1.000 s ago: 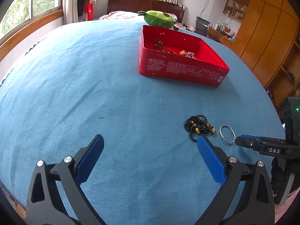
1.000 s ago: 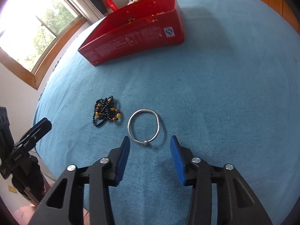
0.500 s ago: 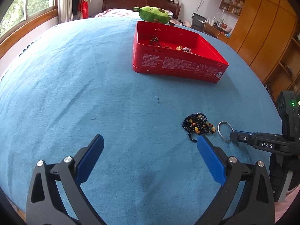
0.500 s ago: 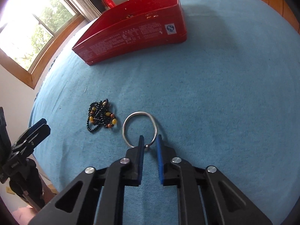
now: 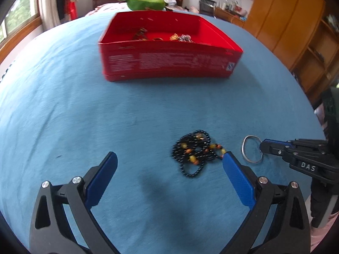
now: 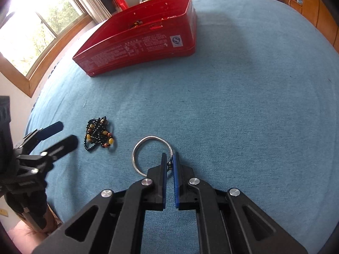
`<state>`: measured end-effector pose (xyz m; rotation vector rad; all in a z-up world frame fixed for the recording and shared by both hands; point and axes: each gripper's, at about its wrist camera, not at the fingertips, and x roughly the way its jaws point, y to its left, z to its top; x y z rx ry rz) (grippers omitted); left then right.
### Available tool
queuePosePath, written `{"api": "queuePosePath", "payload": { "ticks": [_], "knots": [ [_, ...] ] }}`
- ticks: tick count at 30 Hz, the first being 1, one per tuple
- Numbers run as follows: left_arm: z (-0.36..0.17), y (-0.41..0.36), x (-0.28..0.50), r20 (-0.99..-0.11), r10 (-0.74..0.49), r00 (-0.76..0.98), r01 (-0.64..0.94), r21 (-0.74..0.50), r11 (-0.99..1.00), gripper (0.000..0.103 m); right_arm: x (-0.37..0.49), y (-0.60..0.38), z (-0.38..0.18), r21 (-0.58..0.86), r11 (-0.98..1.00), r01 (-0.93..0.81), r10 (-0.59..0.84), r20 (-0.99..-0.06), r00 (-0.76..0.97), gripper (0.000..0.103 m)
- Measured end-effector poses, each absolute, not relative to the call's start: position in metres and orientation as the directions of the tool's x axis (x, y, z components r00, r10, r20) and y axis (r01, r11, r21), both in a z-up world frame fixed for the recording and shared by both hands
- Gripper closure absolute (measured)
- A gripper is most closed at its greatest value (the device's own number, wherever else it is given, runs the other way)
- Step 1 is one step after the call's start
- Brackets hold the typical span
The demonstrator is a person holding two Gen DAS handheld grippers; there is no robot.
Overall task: Organize jewelry
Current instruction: 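Grasp the black-and-yellow bead bracelet with the left gripper while the right gripper holds the ring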
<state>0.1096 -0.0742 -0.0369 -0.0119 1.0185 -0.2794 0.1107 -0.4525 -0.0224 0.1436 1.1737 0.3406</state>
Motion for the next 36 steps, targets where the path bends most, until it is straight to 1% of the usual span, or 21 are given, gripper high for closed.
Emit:
{"api": "queuePosePath", "payload": {
  "ticks": [3, 6, 8, 9, 10, 11, 13, 14, 16, 17, 19, 22, 28, 32, 33, 36],
  "knots": [
    [-0.047, -0.086, 0.116, -0.859, -0.232, 0.457, 0.252, -0.125, 0.96, 0.004, 0.111, -0.458, -0.023, 0.301, 0.935, -0.189, 0.35, -0.876, 0.331, 0.098],
    [-0.058, -0.095, 0.119, -0.879, -0.261, 0.4, 0.301, -0.143, 0.943, 0.005, 0.111, -0.462, -0.025, 0.315, 0.93, -0.192, 0.363, -0.873, 0.325, 0.098],
    [-0.061, -0.1, 0.116, -0.876, -0.219, 0.429, 0.309, -0.085, 0.947, 0.02, 0.112, -0.462, -0.025, 0.318, 0.928, -0.195, 0.367, -0.872, 0.324, 0.098],
    [-0.061, -0.102, 0.115, -0.875, -0.203, 0.44, 0.314, -0.062, 0.947, 0.031, 0.113, -0.462, -0.025, 0.316, 0.928, -0.198, 0.366, -0.872, 0.325, 0.098],
    [-0.06, -0.103, 0.114, -0.873, -0.212, 0.44, 0.323, -0.066, 0.944, 0.041, 0.113, -0.462, -0.025, 0.314, 0.928, -0.2, 0.365, -0.873, 0.325, 0.098],
    [-0.059, -0.103, 0.114, -0.871, -0.225, 0.436, 0.33, -0.078, 0.941, 0.045, 0.112, -0.463, -0.025, 0.313, 0.928, -0.201, 0.364, -0.873, 0.325, 0.098],
    [-0.058, -0.103, 0.113, -0.869, -0.235, 0.434, 0.338, -0.085, 0.937, 0.062, 0.112, -0.463, -0.025, 0.312, 0.929, -0.201, 0.364, -0.873, 0.326, 0.098],
    [-0.059, -0.103, 0.111, -0.867, -0.236, 0.439, 0.341, -0.082, 0.936, 0.066, 0.112, -0.462, -0.025, 0.312, 0.929, -0.201, 0.364, -0.873, 0.326, 0.097],
    [-0.059, -0.101, 0.111, -0.864, -0.244, 0.441, 0.34, -0.091, 0.936, 0.08, 0.112, -0.463, -0.025, 0.312, 0.929, -0.2, 0.364, -0.873, 0.326, 0.097],
    [-0.059, -0.099, 0.111, -0.862, -0.256, 0.439, 0.337, -0.106, 0.936, 0.082, 0.112, -0.463, -0.024, 0.312, 0.929, -0.199, 0.363, -0.873, 0.326, 0.097],
    [-0.058, -0.092, 0.111, -0.859, -0.267, 0.437, 0.323, -0.127, 0.938, 0.088, 0.111, -0.462, -0.024, 0.307, 0.931, -0.198, 0.358, -0.875, 0.326, 0.097],
    [-0.056, -0.085, 0.112, -0.855, -0.283, 0.435, 0.309, -0.153, 0.939, 0.091, 0.111, -0.458, -0.023, 0.295, 0.933, -0.207, 0.35, -0.879, 0.324, 0.094],
    [-0.047, -0.072, 0.113, -0.842, -0.289, 0.456, 0.282, -0.172, 0.944, 0.094, 0.115, -0.446, -0.024, 0.27, 0.939, -0.212, 0.328, -0.888, 0.322, 0.093],
    [-0.044, -0.061, 0.113, -0.833, -0.286, 0.474, 0.262, -0.177, 0.949, 0.095, 0.117, -0.44, -0.026, 0.255, 0.94, -0.227, 0.32, -0.89, 0.324, 0.093],
    [-0.044, -0.06, 0.113, -0.832, -0.285, 0.476, 0.258, -0.178, 0.95, 0.095, 0.118, -0.438, -0.026, 0.244, 0.942, -0.23, 0.311, -0.891, 0.329, 0.096],
    [-0.044, -0.053, 0.113, -0.83, -0.284, 0.48, 0.246, -0.184, 0.952, 0.095, 0.119, -0.433, -0.027, 0.225, 0.944, -0.241, 0.299, -0.892, 0.338, 0.097]
  ]
}}
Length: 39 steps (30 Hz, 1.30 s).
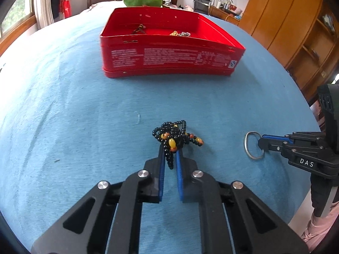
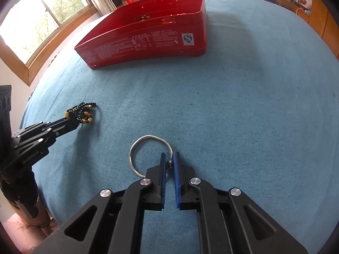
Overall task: Organize jewelry
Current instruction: 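Grasp the black-and-yellow bead bracelet with the left gripper while the right gripper holds the ring, then carry the bracelet with the left gripper while the right gripper carries the ring into the box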
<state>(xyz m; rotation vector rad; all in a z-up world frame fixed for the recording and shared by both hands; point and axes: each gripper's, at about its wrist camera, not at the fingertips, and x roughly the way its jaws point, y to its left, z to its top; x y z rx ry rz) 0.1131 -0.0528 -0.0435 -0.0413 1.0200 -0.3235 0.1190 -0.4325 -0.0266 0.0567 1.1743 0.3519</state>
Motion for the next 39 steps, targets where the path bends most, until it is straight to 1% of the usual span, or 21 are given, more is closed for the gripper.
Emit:
{"api": "queuePosePath", "payload": {
  "ticks": [6, 8, 23, 39],
  "knots": [
    [-0.041, -0.039, 0.11, -0.822, -0.293, 0.488, 0.228, -0.203, 0.952, 0.095, 0.125, -0.431, -0.026, 0.248, 0.938, -0.241, 0.32, -0.885, 0.337, 0.098],
    [-0.038, -0.035, 0.108, -0.816, -0.295, 0.498, 0.226, -0.207, 0.952, 0.097, 0.126, -0.431, -0.025, 0.256, 0.937, -0.239, 0.327, -0.882, 0.338, 0.098],
    [-0.006, -0.016, 0.1, -0.766, -0.315, 0.56, 0.225, -0.225, 0.948, 0.097, 0.126, -0.426, -0.002, 0.286, 0.92, -0.268, 0.373, -0.849, 0.374, 0.098],
    [0.031, -0.028, 0.115, -0.732, -0.288, 0.617, 0.253, -0.162, 0.954, 0.097, 0.147, -0.435, 0.022, 0.293, 0.921, -0.258, 0.381, -0.818, 0.432, 0.098]
  ]
}}
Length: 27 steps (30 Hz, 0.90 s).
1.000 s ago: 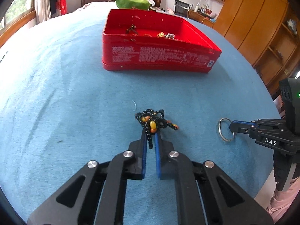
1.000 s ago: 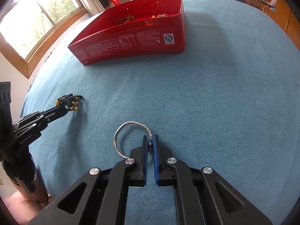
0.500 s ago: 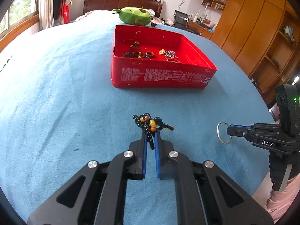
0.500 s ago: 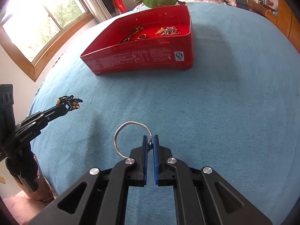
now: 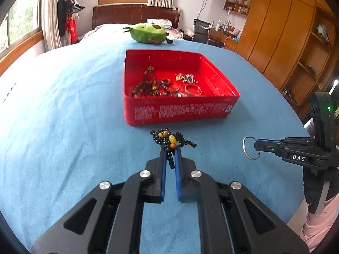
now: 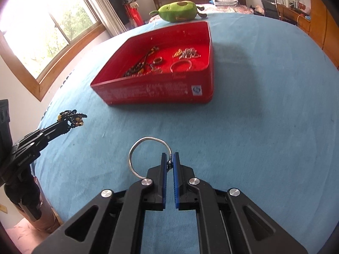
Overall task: Organize jewelry
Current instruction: 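Carry the bracelet with the left gripper while the right gripper carries the ring into the box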
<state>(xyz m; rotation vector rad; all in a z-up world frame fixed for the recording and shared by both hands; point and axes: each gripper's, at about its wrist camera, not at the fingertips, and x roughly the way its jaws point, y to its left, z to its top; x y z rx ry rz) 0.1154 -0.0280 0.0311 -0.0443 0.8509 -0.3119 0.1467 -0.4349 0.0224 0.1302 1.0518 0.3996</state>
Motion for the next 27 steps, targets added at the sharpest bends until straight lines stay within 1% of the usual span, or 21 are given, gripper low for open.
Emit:
{"api": "queuePosePath", "payload": {
  "ticks": [10, 18, 22, 27],
  "knots": [
    [0.054, -0.042, 0.148, -0.724, -0.276, 0.633, 0.271, -0.127, 0.954, 0.097, 0.177, -0.429, 0.052, 0.285, 0.917, -0.279, 0.39, -0.785, 0.481, 0.098],
    [0.072, -0.049, 0.208, -0.722, -0.263, 0.641, 0.245, -0.132, 0.961, 0.097, 0.228, -0.421, 0.085, 0.272, 0.922, -0.275, 0.384, -0.739, 0.554, 0.098],
    [0.071, -0.051, 0.242, -0.73, -0.254, 0.635, 0.227, -0.138, 0.964, 0.097, 0.259, -0.414, 0.085, 0.274, 0.925, -0.263, 0.377, -0.74, 0.557, 0.098],
    [0.062, -0.055, 0.283, -0.74, -0.254, 0.623, 0.205, -0.159, 0.966, 0.097, 0.305, -0.405, 0.069, 0.28, 0.932, -0.229, 0.361, -0.767, 0.531, 0.098]
  ]
}}
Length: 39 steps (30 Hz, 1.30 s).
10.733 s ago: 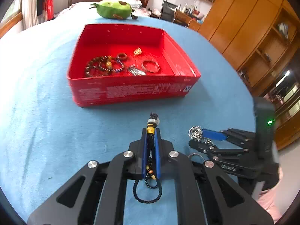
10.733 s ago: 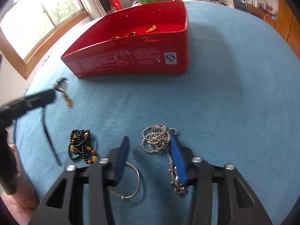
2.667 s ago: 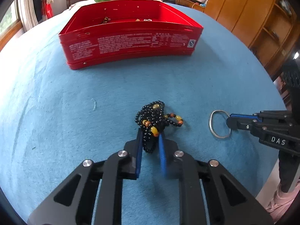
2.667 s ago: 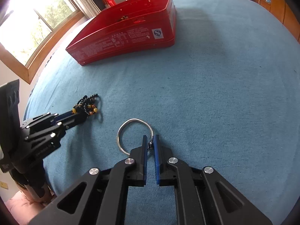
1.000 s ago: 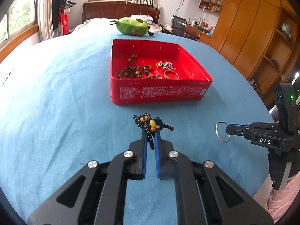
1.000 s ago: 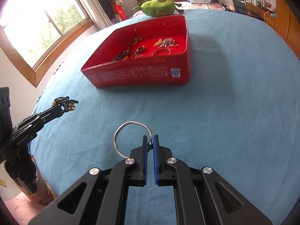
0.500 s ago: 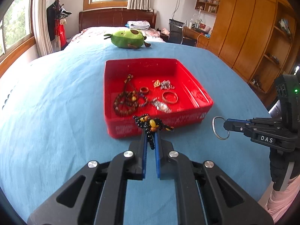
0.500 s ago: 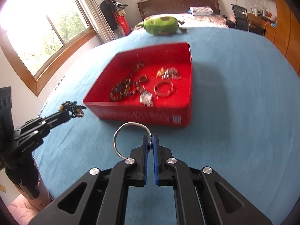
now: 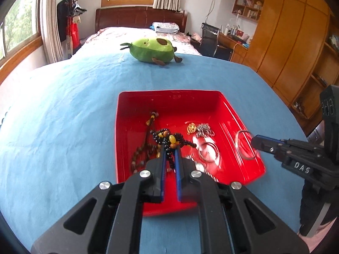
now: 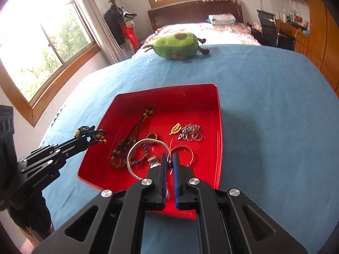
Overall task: Organize jewelry
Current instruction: 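Carry the bracelet with the left gripper while the right gripper carries the ring into the box, then open the left gripper to drop the bracelet while the right gripper releases the ring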
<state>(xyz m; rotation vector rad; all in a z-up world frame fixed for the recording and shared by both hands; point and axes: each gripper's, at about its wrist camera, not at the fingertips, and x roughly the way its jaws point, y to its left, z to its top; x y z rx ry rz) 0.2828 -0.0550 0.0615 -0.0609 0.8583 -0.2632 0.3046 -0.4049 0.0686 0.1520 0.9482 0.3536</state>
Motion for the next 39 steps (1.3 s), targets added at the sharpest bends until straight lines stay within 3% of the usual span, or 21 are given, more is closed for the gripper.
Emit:
{"api": "queuePosePath", "payload": {
  "ticks": [13, 17, 19, 22, 29, 39],
  "knots": [
    [0.01, -0.067, 0.379, -0.811, -0.239, 0.534, 0.156, -0.183, 0.971, 0.096, 0.4, -0.378, 0.028, 0.277, 0.948, -0.157, 0.318, -0.818, 0.479, 0.097],
    [0.01, -0.067, 0.388, -0.807, -0.241, 0.539, 0.151, -0.189, 0.97, 0.093, 0.41, -0.383, 0.021, 0.294, 0.947, -0.132, 0.32, -0.816, 0.481, 0.084],
    [0.013, -0.064, 0.387, -0.797, -0.241, 0.554, 0.149, -0.189, 0.97, 0.07, 0.411, -0.387, 0.019, 0.292, 0.948, -0.127, 0.316, -0.817, 0.482, 0.084],
    [0.019, -0.06, 0.381, -0.779, -0.213, 0.59, 0.127, -0.17, 0.977, 0.054, 0.406, -0.395, 0.022, 0.311, 0.942, -0.123, 0.33, -0.806, 0.492, 0.086],
    [0.031, -0.054, 0.359, -0.759, -0.188, 0.623, 0.111, -0.152, 0.982, 0.037, 0.378, -0.407, 0.038, 0.27, 0.955, -0.122, 0.292, -0.785, 0.546, 0.081],
    [0.04, -0.04, 0.333, -0.736, -0.161, 0.658, 0.092, -0.134, 0.987, 0.019, 0.347, -0.408, 0.048, 0.207, 0.968, -0.145, 0.252, -0.773, 0.582, 0.059]
  ]
}}
